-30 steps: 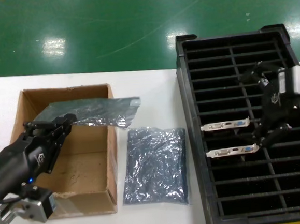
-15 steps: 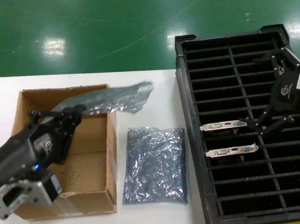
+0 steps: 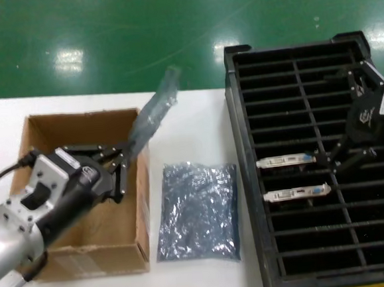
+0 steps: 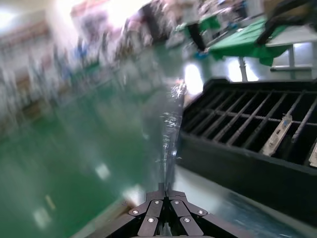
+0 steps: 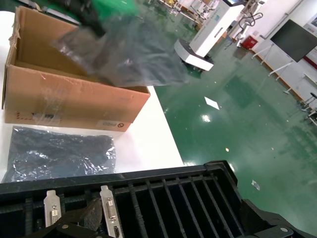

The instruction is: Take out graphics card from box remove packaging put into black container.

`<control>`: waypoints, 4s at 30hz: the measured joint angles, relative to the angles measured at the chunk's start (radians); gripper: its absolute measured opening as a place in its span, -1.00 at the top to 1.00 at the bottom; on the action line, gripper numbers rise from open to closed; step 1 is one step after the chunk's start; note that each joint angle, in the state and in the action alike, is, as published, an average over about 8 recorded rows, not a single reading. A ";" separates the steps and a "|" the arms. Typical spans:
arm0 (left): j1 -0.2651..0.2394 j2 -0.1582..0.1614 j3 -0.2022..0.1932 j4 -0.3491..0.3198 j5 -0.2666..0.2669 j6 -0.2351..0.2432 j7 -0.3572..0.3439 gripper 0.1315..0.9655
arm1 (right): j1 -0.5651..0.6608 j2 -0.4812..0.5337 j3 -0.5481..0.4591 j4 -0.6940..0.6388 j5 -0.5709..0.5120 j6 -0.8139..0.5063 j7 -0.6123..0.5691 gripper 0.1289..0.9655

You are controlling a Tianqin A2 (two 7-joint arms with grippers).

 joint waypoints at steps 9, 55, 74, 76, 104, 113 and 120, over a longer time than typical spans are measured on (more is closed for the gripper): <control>-0.110 0.143 -0.028 0.051 0.300 0.206 -0.388 0.98 | 0.000 0.000 0.000 0.000 0.000 0.000 0.000 -1.00; -0.134 0.088 0.258 0.140 0.347 0.048 -0.696 0.81 | 0.000 0.000 0.000 0.000 0.000 0.000 0.000 -1.00; -0.089 -0.051 0.152 -0.090 0.210 -0.232 -0.364 0.01 | 0.000 0.000 0.000 0.000 0.000 0.001 0.000 -1.00; -0.075 -0.059 0.138 -0.115 0.211 -0.262 -0.323 -0.12 | -0.004 -0.002 0.001 0.001 0.002 0.005 0.000 -1.00; 0.051 -0.074 0.202 0.005 -0.123 -0.516 -0.111 -0.96 | -0.269 -0.114 0.087 0.070 0.141 0.320 -0.024 -1.00; 0.095 -0.079 0.228 0.052 -0.248 -0.607 -0.037 -1.00 | -0.366 -0.156 0.119 0.096 0.192 0.437 -0.033 -1.00; 0.130 -0.083 0.248 0.090 -0.346 -0.677 0.021 -1.00 | -0.442 -0.188 0.144 0.116 0.232 0.528 -0.040 -1.00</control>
